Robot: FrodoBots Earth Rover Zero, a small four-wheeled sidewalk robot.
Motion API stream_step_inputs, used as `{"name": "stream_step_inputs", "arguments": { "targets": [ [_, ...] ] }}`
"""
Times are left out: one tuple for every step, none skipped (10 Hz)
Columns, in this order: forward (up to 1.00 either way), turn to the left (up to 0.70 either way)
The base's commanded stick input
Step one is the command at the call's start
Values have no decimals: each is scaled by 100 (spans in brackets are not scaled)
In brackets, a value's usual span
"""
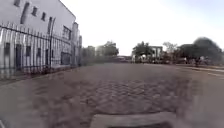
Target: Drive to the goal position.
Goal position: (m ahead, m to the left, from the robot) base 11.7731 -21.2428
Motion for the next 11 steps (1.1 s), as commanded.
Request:
{"name": "stream_step_inputs", "arguments": {
  "targets": [
    [100,0],
    [100,0],
    [100,0],
    [100,0],
    [100,0],
    [100,0],
    [100,0],
    [100,0],
    [100,0],
    [100,0],
    [100,0]
  ]
}}
